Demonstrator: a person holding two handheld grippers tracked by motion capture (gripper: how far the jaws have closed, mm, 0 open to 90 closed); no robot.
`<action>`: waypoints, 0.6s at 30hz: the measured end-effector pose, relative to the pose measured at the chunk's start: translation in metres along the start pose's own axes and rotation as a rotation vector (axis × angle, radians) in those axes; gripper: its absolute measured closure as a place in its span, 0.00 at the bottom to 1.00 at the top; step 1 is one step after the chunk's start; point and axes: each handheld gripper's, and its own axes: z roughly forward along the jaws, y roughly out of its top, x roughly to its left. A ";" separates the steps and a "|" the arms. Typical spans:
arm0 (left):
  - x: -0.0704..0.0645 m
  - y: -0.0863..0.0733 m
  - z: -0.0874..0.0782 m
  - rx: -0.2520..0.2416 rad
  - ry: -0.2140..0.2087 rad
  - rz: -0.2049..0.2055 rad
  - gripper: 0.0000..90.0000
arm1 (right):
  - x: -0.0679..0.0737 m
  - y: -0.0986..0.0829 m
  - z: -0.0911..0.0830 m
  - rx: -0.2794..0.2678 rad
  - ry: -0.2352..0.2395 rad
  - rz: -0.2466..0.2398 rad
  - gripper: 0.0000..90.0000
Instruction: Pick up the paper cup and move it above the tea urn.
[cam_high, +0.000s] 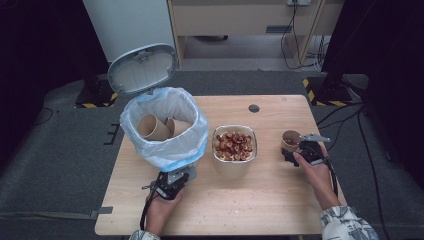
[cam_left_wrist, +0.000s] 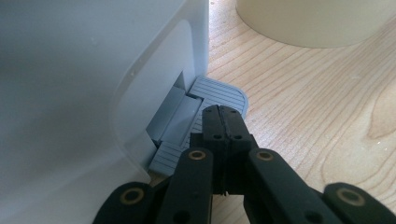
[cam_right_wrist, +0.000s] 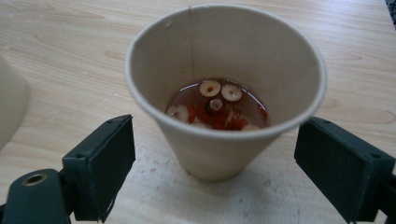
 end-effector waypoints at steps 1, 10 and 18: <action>0.000 0.000 0.000 0.000 -0.001 -0.002 0.99 | 0.000 0.001 0.005 -0.020 0.003 0.016 0.15; 0.000 0.000 0.000 -0.001 -0.002 -0.004 0.99 | -0.005 -0.001 0.015 -0.044 0.000 0.038 0.17; 0.000 0.000 0.000 -0.001 -0.003 -0.005 0.99 | -0.003 -0.002 0.021 -0.057 0.001 0.023 0.24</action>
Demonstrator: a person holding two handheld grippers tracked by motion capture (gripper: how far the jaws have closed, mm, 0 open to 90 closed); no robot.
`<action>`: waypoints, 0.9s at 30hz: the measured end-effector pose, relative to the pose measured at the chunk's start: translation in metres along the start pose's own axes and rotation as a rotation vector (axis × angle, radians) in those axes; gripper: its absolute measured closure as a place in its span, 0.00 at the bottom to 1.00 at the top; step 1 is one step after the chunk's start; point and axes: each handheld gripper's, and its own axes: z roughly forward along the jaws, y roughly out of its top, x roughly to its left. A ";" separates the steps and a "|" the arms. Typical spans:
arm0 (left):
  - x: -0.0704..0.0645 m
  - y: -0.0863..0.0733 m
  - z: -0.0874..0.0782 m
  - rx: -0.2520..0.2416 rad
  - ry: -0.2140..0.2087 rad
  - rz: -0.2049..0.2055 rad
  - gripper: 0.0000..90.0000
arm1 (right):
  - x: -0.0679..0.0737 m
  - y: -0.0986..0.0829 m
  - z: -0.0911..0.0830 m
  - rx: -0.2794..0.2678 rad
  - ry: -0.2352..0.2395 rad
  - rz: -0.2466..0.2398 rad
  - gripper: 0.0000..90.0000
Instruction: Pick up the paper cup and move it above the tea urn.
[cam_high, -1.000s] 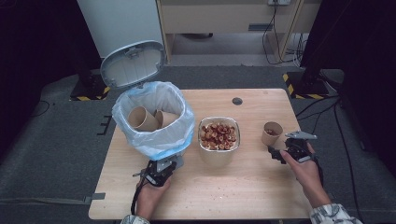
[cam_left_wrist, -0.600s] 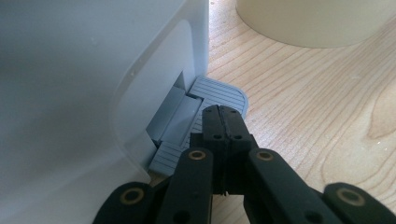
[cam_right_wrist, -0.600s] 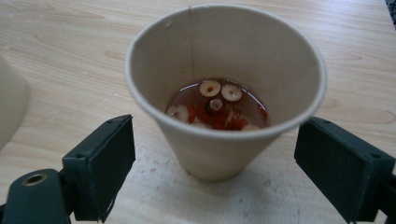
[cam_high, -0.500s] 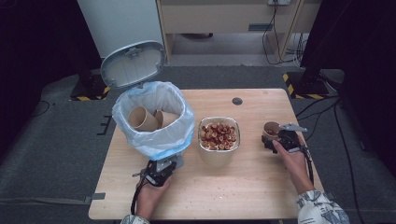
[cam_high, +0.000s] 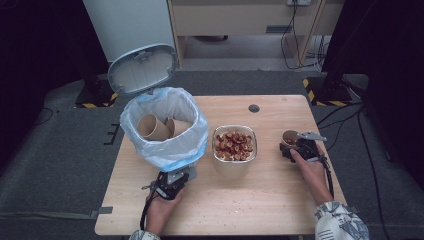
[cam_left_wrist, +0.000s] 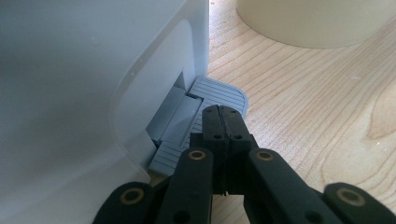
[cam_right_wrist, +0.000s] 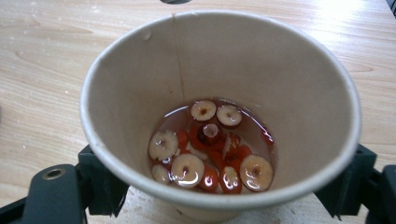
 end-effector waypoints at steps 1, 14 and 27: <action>0.000 0.000 0.000 0.000 0.000 0.001 0.99 | 0.000 0.000 0.000 -0.005 0.003 -0.005 0.26; 0.000 0.000 0.000 0.000 -0.001 0.000 0.99 | 0.006 0.017 -0.018 -0.030 0.053 -0.090 0.34; 0.001 0.000 0.000 0.000 -0.004 -0.002 0.99 | 0.016 0.056 -0.042 -0.058 0.091 -0.155 0.34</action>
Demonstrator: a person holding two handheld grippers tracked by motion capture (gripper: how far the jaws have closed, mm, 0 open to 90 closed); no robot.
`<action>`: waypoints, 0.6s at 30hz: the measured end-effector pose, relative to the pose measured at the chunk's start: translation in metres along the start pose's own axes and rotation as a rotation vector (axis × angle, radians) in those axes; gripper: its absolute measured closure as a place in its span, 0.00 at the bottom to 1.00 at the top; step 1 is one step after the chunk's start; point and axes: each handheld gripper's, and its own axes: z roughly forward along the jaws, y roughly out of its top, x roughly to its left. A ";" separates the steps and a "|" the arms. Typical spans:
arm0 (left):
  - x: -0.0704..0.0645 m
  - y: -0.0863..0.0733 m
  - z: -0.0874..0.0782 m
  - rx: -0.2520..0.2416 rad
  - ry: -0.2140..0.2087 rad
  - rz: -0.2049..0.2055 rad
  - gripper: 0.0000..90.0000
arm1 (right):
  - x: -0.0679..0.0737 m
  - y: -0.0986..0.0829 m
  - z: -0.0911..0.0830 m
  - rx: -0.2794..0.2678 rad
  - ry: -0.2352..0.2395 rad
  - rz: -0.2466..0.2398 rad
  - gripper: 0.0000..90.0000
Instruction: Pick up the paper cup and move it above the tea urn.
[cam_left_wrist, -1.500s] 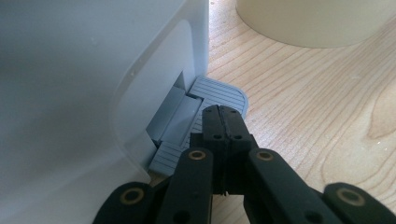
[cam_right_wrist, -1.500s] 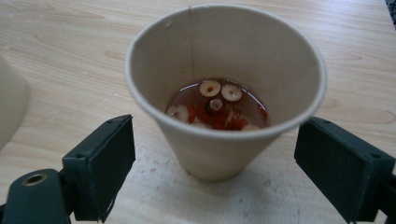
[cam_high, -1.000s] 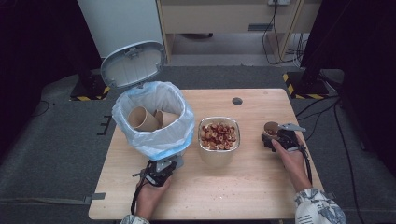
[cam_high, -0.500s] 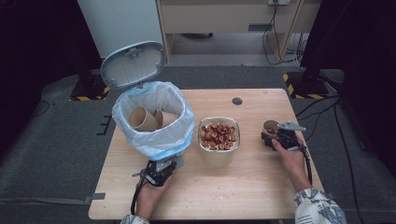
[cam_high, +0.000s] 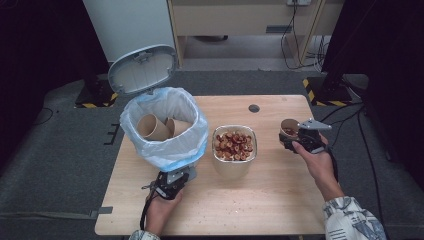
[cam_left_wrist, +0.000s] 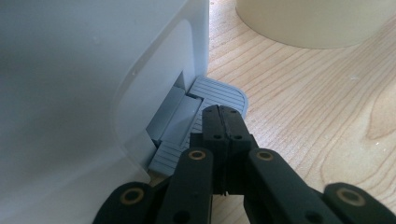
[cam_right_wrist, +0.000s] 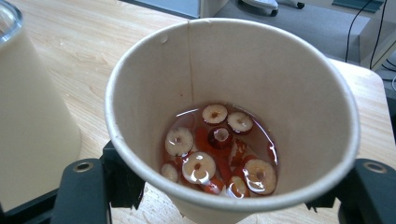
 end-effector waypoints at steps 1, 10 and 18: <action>0.000 0.000 0.000 0.000 0.000 0.001 0.99 | 0.000 0.002 -0.001 0.001 0.002 -0.004 0.34; 0.000 0.000 0.000 0.001 -0.001 -0.001 0.99 | 0.005 0.013 -0.007 -0.010 0.016 -0.004 0.35; 0.000 0.000 0.000 0.000 -0.002 -0.003 0.99 | 0.006 0.026 -0.013 -0.015 0.017 -0.049 0.35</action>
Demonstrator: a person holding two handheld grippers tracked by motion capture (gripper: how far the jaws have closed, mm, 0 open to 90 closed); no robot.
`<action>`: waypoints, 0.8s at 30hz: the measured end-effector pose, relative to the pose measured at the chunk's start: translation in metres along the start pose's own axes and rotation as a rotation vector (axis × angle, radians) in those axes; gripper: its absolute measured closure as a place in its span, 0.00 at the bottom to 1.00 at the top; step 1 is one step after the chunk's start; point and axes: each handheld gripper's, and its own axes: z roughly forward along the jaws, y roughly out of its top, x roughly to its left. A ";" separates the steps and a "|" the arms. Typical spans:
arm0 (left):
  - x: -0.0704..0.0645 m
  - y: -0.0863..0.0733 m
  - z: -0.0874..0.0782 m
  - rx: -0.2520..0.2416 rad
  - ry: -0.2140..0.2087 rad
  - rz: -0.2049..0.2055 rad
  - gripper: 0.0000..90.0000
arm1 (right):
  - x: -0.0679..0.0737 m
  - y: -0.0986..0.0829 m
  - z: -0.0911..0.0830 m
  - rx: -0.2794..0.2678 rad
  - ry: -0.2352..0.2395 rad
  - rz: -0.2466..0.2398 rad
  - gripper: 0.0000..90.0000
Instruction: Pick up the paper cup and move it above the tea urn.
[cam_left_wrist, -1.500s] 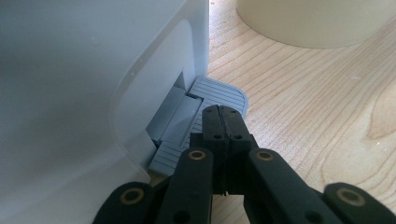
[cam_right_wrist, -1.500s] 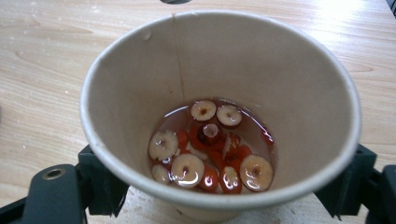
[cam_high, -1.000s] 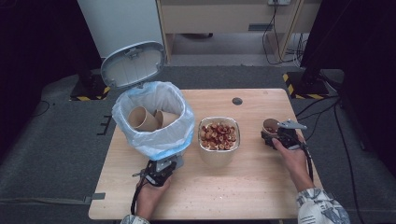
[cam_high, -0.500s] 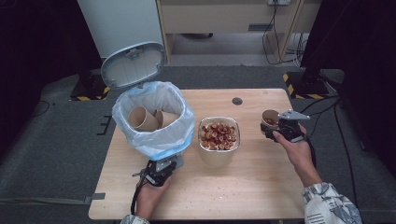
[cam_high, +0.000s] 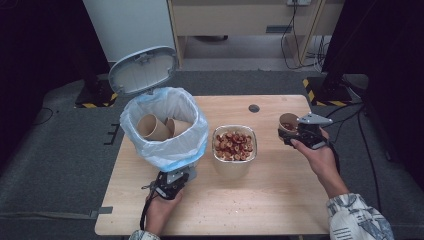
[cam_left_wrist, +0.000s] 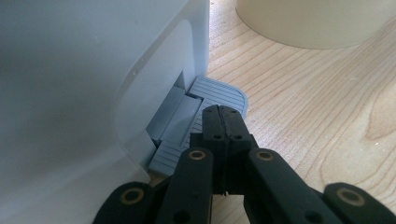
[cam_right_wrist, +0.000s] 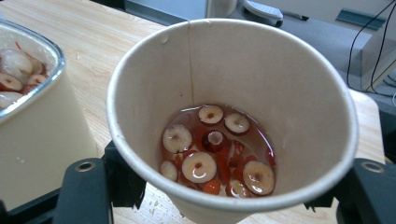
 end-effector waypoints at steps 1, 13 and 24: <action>0.000 0.000 0.000 0.000 0.000 0.000 0.99 | -0.001 0.004 -0.002 0.001 0.004 -0.012 0.35; 0.000 0.000 0.000 0.000 0.002 0.002 1.00 | -0.005 0.029 -0.012 -0.007 0.000 -0.082 0.36; 0.000 0.000 0.000 -0.001 0.002 0.002 1.00 | -0.006 0.048 -0.016 -0.010 0.000 -0.116 0.36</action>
